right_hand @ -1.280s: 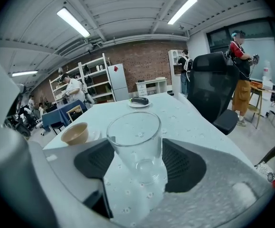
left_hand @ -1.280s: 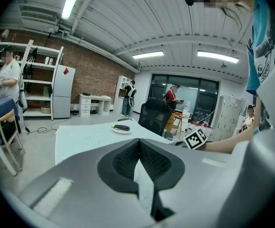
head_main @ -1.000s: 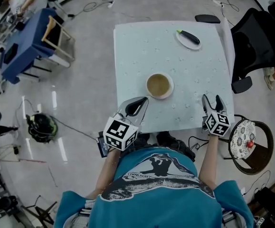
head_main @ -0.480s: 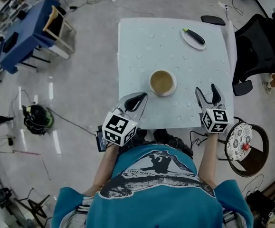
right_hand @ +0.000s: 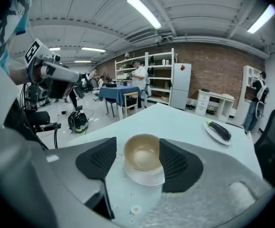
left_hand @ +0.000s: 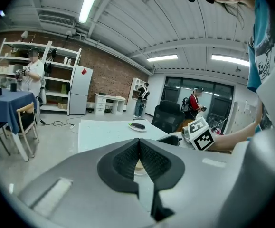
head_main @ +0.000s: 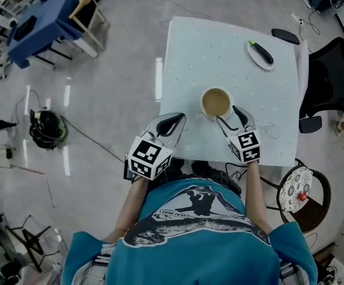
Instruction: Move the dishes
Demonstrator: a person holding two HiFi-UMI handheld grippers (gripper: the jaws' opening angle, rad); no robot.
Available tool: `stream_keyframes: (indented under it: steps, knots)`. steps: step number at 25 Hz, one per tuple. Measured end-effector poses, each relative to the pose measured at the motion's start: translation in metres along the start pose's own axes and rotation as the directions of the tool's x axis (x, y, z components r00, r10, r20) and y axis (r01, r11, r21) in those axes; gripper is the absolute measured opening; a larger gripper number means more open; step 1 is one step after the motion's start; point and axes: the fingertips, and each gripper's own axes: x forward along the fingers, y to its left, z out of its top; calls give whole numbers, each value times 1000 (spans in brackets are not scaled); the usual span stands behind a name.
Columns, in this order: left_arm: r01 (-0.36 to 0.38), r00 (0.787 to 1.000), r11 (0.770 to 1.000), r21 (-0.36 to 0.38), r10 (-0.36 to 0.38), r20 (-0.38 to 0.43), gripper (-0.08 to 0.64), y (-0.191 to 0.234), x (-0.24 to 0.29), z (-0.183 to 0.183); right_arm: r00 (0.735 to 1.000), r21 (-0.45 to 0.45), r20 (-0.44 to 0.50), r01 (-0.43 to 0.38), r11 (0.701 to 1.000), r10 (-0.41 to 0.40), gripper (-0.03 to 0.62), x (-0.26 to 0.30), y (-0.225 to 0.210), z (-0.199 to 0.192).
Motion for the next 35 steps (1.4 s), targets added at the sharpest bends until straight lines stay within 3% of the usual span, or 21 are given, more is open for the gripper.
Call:
stream_keyframes:
  steps: [6,11,16,18,35]
  knots:
    - [-58,998,998,-28,58,10,12,19,-13,-5,985,-136,-134,-127,983,109,249,39,38,-17]
    - [-86,996,995,-47,87,17,12,28,-18,-8,957,-242,-267,-177,954,110,206,63,42,-34]
    - [-106,994,993,-60,108,24,12,38,-23,-9,930,-311,-360,-199,929,79,102,78,42,-51]
    - [-116,993,991,-66,118,27,12,42,-24,-9,928,-312,-366,-188,931,65,30,80,39,-54]
    - [-137,990,986,-93,140,22,12,67,-27,-12,953,-395,-298,-173,902,52,17,82,12,5]
